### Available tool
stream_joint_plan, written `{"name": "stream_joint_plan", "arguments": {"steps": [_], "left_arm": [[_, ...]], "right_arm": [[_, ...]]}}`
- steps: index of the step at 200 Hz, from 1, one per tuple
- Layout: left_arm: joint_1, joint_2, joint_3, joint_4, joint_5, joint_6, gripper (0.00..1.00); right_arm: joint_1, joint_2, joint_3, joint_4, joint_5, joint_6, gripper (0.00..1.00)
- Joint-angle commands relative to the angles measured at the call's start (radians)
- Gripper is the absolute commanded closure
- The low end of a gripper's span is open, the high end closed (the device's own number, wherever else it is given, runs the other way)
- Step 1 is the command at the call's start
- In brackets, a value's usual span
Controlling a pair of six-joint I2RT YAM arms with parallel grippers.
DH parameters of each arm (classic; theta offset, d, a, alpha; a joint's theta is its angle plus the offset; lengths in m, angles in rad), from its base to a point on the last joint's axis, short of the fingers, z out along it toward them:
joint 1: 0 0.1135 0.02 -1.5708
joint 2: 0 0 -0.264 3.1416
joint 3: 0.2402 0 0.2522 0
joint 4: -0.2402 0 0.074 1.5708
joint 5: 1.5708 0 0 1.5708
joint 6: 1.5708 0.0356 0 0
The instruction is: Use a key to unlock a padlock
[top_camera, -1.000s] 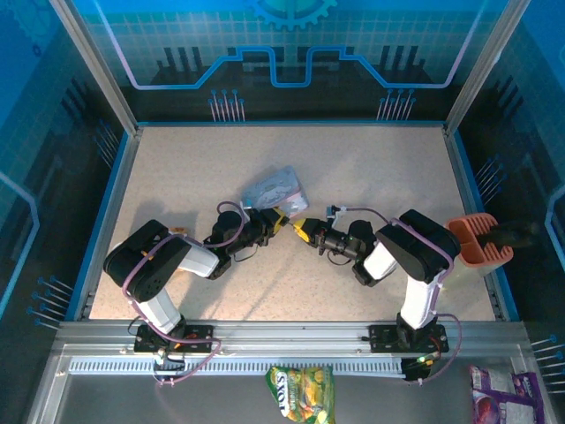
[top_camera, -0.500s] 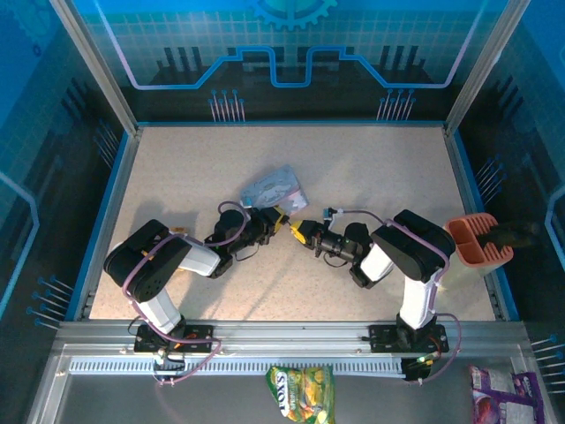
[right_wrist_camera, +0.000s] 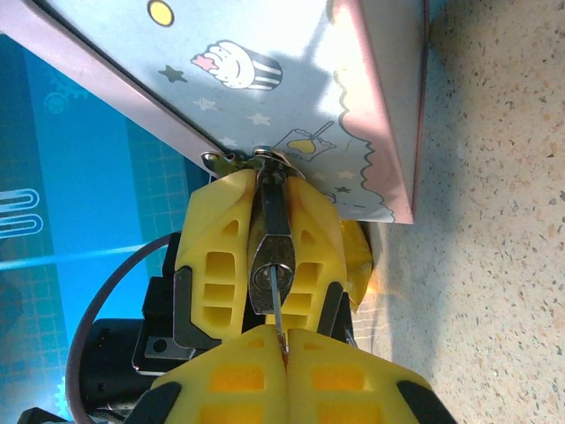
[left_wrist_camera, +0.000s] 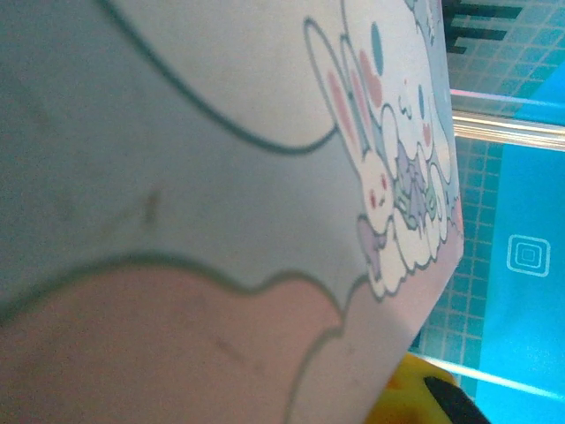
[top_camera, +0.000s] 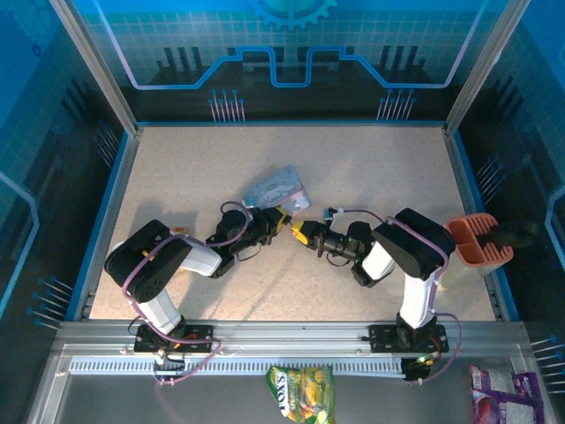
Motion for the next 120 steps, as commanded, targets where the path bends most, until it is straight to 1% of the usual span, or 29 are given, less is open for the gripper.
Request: {"name": "stream_joint_plan", "arguments": {"steps": [1, 54, 120], "left_arm": [[-0.085, -0.047, 0.046, 0.170, 0.235, -0.001, 1.00], [-0.086, -0.060, 0.043, 0.131, 0.247, 0.019, 1.00], [-0.089, -0.052, 0.044, 0.118, 0.258, 0.028, 1.00]], "right_arm": [[-0.038, 0.042, 0.002, -0.138, 0.112, -0.007, 1.00], [-0.068, 0.037, -0.009, -0.138, 0.099, -0.011, 1.00], [-0.063, 0.031, 0.003, -0.138, 0.086, -0.004, 1.00]]}}
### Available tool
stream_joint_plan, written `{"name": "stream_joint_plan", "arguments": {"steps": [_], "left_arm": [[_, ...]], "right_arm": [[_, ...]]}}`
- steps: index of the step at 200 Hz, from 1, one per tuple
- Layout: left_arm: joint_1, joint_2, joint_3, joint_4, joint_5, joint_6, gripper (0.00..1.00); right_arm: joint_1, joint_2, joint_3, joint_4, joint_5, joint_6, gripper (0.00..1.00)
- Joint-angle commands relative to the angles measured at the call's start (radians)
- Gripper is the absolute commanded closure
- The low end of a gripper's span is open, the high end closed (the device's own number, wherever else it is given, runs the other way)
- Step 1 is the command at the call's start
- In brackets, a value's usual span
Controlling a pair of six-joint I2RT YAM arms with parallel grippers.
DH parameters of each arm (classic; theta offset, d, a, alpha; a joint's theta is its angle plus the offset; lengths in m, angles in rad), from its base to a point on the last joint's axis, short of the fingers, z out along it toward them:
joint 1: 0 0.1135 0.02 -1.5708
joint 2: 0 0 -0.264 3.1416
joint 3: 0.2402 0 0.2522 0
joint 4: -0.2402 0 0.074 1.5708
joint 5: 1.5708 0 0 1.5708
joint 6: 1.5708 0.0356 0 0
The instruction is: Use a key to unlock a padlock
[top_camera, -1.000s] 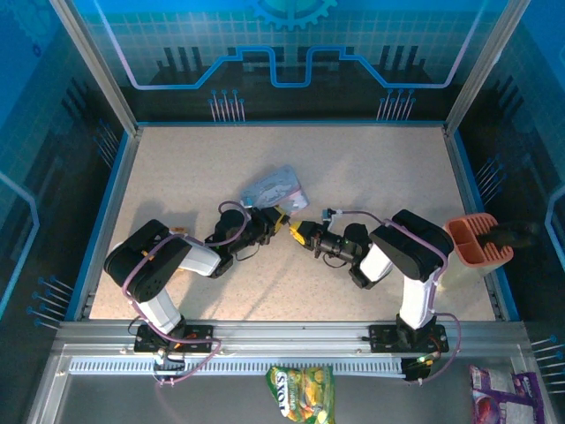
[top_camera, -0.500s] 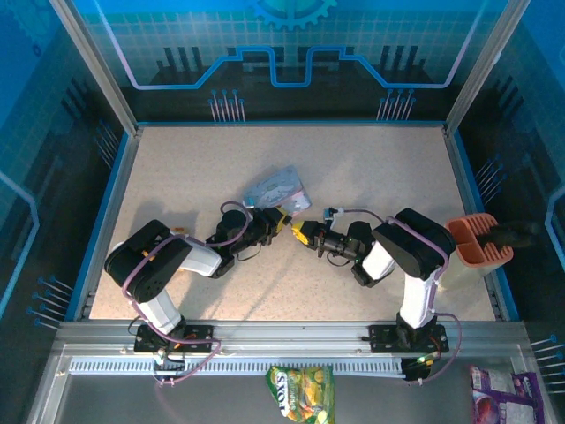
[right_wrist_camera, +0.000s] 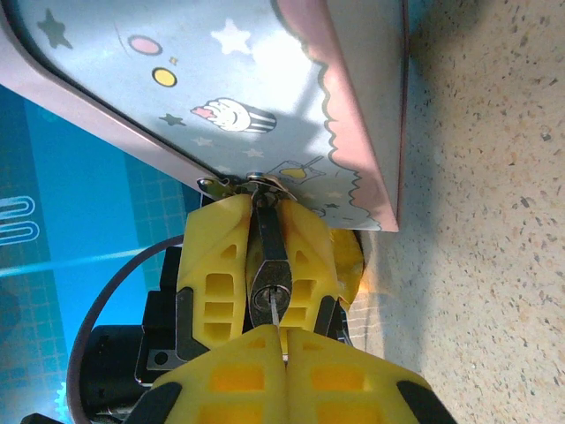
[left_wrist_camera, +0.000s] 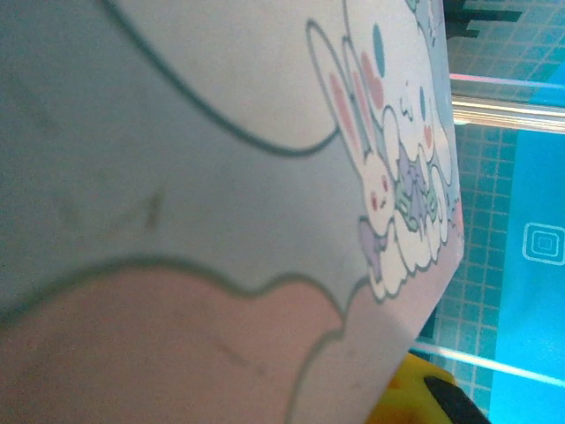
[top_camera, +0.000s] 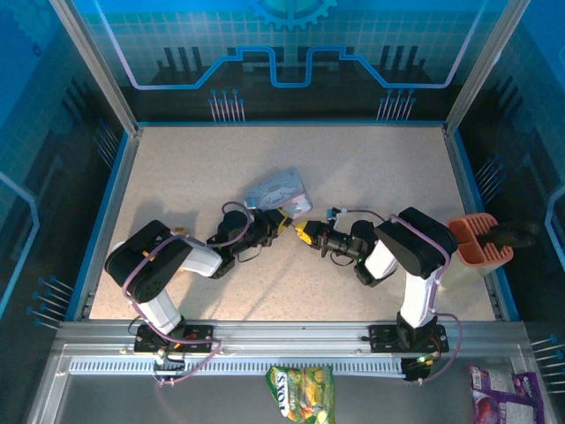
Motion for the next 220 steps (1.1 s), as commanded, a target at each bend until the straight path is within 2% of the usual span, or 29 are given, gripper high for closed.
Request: {"name": "stream_joint_plan", "arguments": {"steps": [1, 73, 128, 220], "left_arm": [[-0.080, -0.052, 0.045, 0.136, 0.250, 0.000, 1.00], [-0.101, -0.062, 0.062, 0.086, 0.264, 0.028, 1.00], [-0.117, -0.088, 0.084, -0.051, 0.312, 0.092, 1.00], [-0.153, -0.049, 0.118, 0.018, 0.294, 0.054, 1.00]], "right_arm": [[-0.023, 0.031, 0.015, -0.126, 0.124, -0.003, 1.00], [-0.017, 0.051, 0.027, -0.126, 0.122, 0.000, 1.00], [-0.019, 0.046, 0.035, -0.127, 0.117, -0.001, 1.00], [0.016, 0.060, 0.053, -0.126, 0.130, 0.000, 1.00]]}}
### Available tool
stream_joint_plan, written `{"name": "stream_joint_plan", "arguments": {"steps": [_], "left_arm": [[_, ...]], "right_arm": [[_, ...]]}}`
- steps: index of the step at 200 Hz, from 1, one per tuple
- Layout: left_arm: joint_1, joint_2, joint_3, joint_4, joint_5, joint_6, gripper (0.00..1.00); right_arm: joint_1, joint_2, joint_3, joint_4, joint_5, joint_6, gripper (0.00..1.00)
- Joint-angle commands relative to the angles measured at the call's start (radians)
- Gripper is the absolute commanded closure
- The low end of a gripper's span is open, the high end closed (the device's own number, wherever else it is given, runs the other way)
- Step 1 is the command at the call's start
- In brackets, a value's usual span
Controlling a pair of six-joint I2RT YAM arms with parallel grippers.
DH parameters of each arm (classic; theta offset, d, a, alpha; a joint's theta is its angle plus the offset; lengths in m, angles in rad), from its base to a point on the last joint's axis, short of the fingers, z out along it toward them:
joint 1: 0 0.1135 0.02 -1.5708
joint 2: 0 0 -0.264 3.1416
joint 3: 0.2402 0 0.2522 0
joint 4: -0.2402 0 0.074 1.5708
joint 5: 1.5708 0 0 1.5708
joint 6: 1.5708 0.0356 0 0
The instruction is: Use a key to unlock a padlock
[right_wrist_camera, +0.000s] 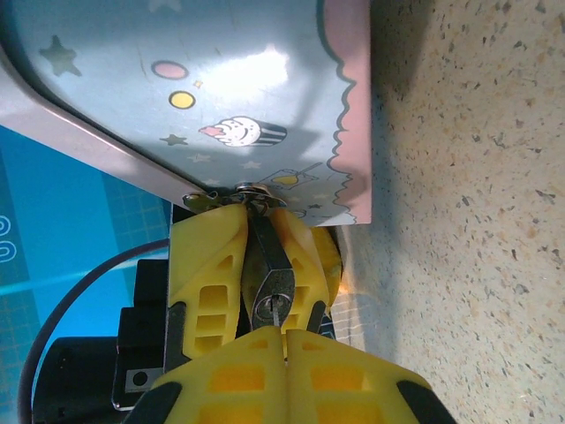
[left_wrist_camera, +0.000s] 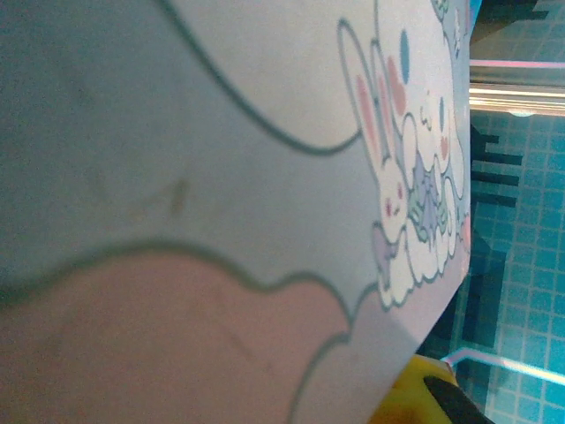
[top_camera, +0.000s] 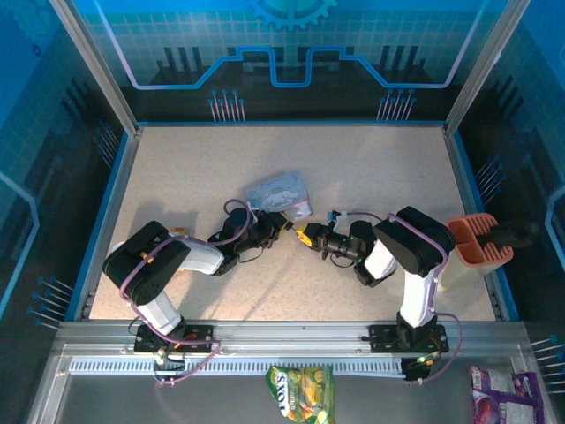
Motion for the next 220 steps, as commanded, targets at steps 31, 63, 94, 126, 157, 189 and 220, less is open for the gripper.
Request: {"name": "stream_joint_plan", "arguments": {"steps": [31, 63, 94, 126, 157, 189, 220], "left_arm": [[-0.143, -0.022, 0.080, 0.212, 0.307, -0.041, 1.00], [-0.154, -0.026, 0.083, 0.214, 0.296, -0.057, 1.00], [-0.174, -0.035, 0.087, 0.213, 0.276, -0.068, 1.00], [-0.187, -0.023, 0.093, 0.235, 0.272, -0.082, 1.00], [-0.185, -0.054, 0.086, 0.180, 0.267, -0.060, 1.00], [-0.161, -0.063, 0.061, 0.166, 0.221, -0.063, 1.00], [-0.130, -0.055, 0.039, 0.187, 0.182, -0.073, 1.00]], "right_arm": [[0.018, 0.049, 0.065, -0.088, 0.121, -0.004, 1.00], [-0.001, 0.053, 0.065, -0.088, 0.118, -0.015, 1.00], [-0.011, 0.063, 0.071, -0.088, 0.116, -0.021, 1.00], [-0.020, 0.057, 0.071, -0.088, 0.116, -0.023, 1.00], [-0.059, 0.061, 0.044, -0.089, 0.107, -0.038, 1.00], [-0.057, 0.056, 0.033, -0.089, 0.105, -0.051, 1.00], [-0.051, 0.067, 0.023, -0.088, 0.101, -0.065, 1.00]]}}
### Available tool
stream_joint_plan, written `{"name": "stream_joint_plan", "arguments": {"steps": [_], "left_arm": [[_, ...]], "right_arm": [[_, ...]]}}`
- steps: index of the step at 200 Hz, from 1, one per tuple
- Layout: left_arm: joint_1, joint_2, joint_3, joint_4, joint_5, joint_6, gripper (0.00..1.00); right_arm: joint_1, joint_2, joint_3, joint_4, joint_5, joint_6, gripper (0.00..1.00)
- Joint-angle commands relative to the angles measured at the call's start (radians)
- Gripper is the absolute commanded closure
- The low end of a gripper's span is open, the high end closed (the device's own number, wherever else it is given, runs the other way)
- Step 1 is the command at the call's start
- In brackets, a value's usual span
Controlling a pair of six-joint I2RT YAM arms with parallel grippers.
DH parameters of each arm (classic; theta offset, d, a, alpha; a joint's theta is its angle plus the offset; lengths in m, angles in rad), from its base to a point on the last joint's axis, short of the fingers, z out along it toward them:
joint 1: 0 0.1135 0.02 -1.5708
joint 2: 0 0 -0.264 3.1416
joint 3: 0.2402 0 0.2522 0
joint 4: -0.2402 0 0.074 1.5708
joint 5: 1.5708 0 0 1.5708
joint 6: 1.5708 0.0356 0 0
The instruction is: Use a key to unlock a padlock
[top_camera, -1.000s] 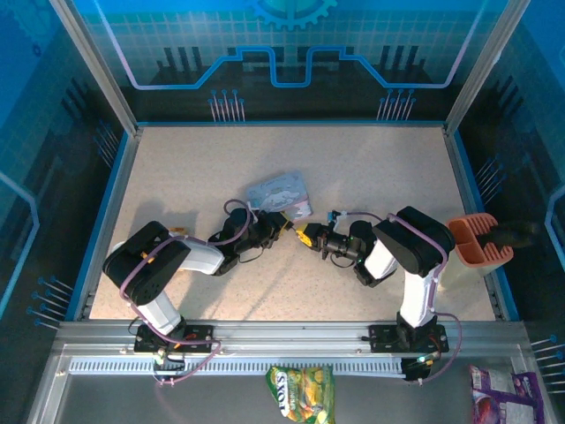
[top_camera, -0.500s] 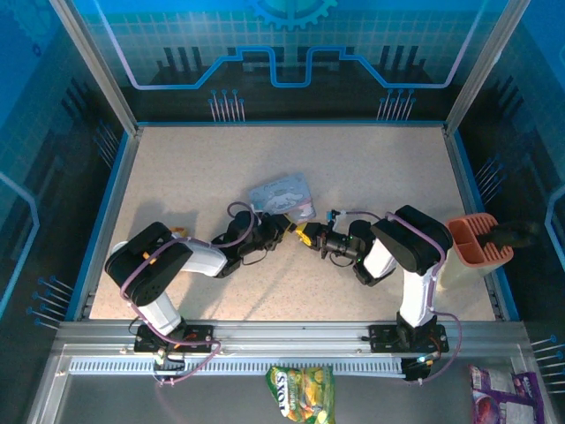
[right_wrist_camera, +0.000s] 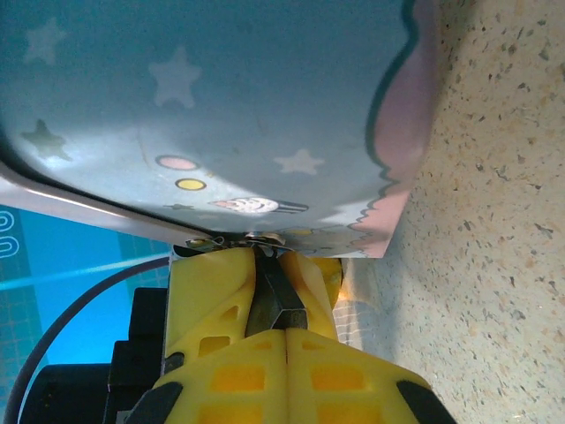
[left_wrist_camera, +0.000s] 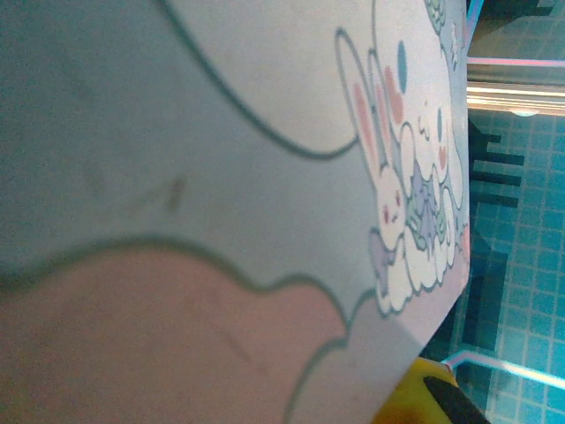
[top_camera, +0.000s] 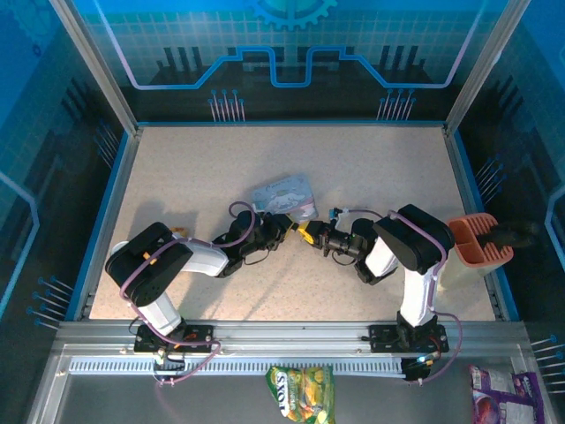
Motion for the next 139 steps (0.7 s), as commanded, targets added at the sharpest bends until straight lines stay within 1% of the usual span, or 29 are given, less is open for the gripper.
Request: {"name": "stream_joint_plan", "arguments": {"steps": [1, 71, 139], "left_arm": [[-0.066, -0.060, 0.018, 0.204, 0.249, -0.039, 1.00], [-0.005, -0.057, -0.014, 0.219, 0.218, -0.054, 1.00], [0.043, -0.023, -0.012, 0.225, 0.216, -0.044, 1.00]], "right_arm": [[-0.015, 0.047, 0.010, -0.105, 0.131, -0.035, 1.00], [-0.004, 0.058, 0.034, -0.104, 0.073, -0.072, 1.00], [0.030, 0.040, 0.045, -0.104, 0.043, -0.086, 1.00]]}}
